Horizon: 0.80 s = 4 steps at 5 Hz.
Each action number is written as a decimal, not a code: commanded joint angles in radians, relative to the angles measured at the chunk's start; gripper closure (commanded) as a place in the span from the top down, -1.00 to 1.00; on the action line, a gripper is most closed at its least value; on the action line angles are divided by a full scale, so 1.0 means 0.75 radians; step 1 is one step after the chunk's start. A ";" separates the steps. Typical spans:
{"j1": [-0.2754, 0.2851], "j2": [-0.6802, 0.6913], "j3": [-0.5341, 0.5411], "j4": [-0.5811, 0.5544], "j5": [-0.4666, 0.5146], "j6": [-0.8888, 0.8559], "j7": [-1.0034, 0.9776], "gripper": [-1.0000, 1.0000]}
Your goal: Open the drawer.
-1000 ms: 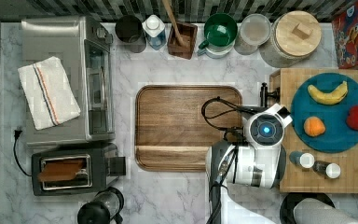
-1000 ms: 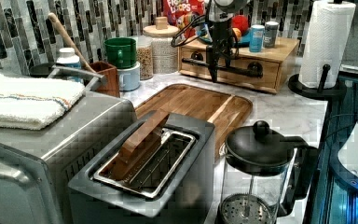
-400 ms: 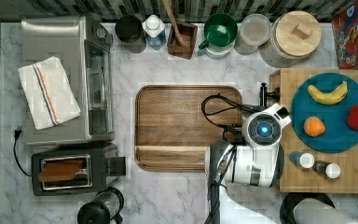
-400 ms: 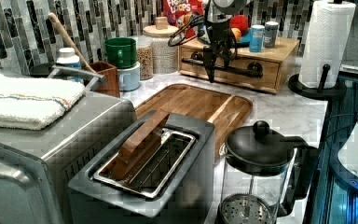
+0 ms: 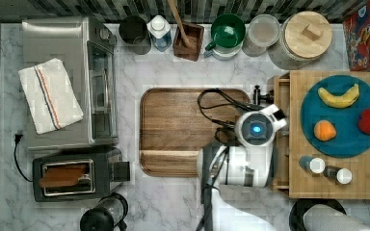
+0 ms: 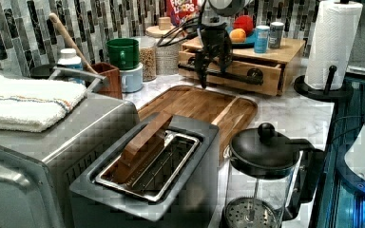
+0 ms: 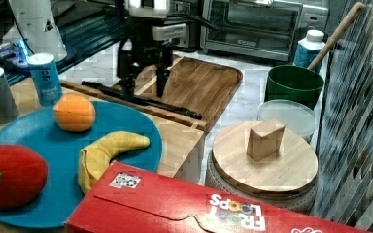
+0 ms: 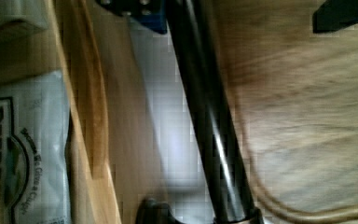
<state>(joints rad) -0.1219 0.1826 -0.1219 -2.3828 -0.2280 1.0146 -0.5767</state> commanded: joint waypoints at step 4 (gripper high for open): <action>0.368 -0.064 0.327 -0.034 0.035 0.022 0.333 1.00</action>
<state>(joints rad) 0.0295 0.1580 0.0370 -2.4121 -0.2007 0.9946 -0.4583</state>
